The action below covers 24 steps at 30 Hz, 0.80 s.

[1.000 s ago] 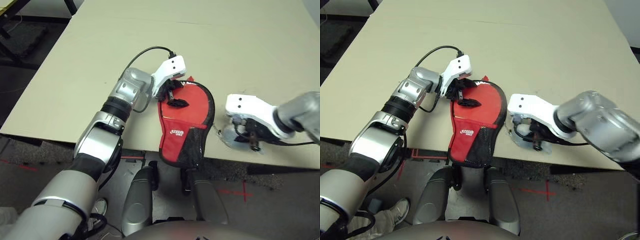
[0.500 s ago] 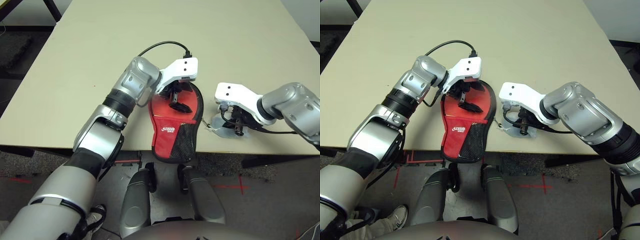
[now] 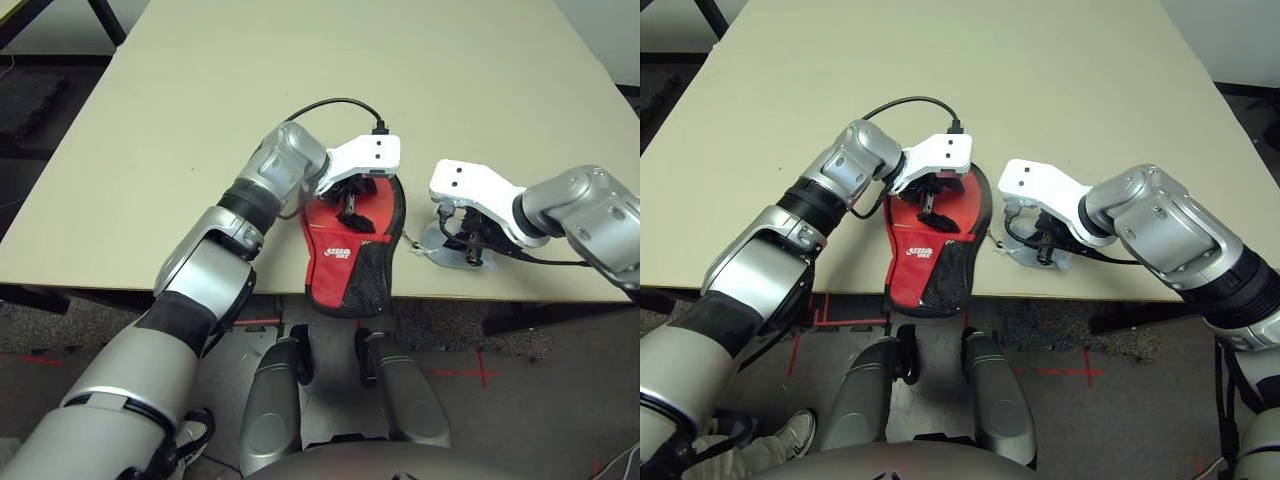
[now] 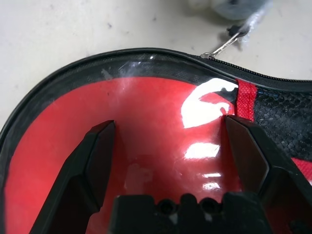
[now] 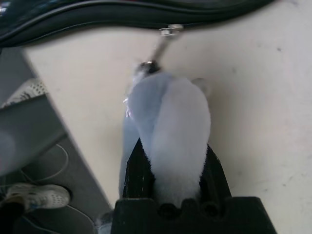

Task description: Store the ping-pong paddle in its case and zip it.

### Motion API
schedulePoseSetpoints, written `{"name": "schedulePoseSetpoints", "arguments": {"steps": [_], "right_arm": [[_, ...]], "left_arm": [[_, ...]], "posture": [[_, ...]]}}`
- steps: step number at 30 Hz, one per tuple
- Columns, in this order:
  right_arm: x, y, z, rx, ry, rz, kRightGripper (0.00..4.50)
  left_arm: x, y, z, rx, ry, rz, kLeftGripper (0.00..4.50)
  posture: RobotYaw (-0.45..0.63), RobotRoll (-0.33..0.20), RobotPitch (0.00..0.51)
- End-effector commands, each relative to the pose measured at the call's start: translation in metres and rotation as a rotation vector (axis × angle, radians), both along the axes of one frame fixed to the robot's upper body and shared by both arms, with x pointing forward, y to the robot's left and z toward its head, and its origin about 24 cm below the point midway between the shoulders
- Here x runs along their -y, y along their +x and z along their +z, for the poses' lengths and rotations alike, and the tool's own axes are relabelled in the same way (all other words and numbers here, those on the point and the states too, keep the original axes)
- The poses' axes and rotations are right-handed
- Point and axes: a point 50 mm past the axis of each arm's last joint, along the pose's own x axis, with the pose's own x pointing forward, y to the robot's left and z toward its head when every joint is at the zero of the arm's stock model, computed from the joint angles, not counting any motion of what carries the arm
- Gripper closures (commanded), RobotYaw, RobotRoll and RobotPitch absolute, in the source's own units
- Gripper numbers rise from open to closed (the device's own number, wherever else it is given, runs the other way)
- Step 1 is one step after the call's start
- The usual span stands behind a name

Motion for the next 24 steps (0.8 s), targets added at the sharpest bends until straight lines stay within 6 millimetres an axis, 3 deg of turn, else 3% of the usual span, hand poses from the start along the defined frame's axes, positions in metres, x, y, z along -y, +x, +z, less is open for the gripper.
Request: {"name": "schedulePoseSetpoints", "arguments": {"steps": [1,8,24], "right_arm": [[-0.006,-0.016,-0.005,-0.044,0.005,0.064,4.23],[-0.014,-0.038,-0.014,-0.122,0.009,0.149,4.23],[-0.012,-0.068,-0.022,-0.293,-0.041,0.273,4.23]], "left_arm": [[-0.02,-0.002,-0.051,-0.102,0.171,0.128,0.0],[-0.011,-0.002,-0.051,-0.1,0.164,0.114,0.0],[-0.009,-0.004,-0.054,-0.112,0.158,0.104,0.0]], "posture": [[-0.08,0.0,0.265],[-0.09,0.0,0.269],[-0.08,0.0,0.278]]}}
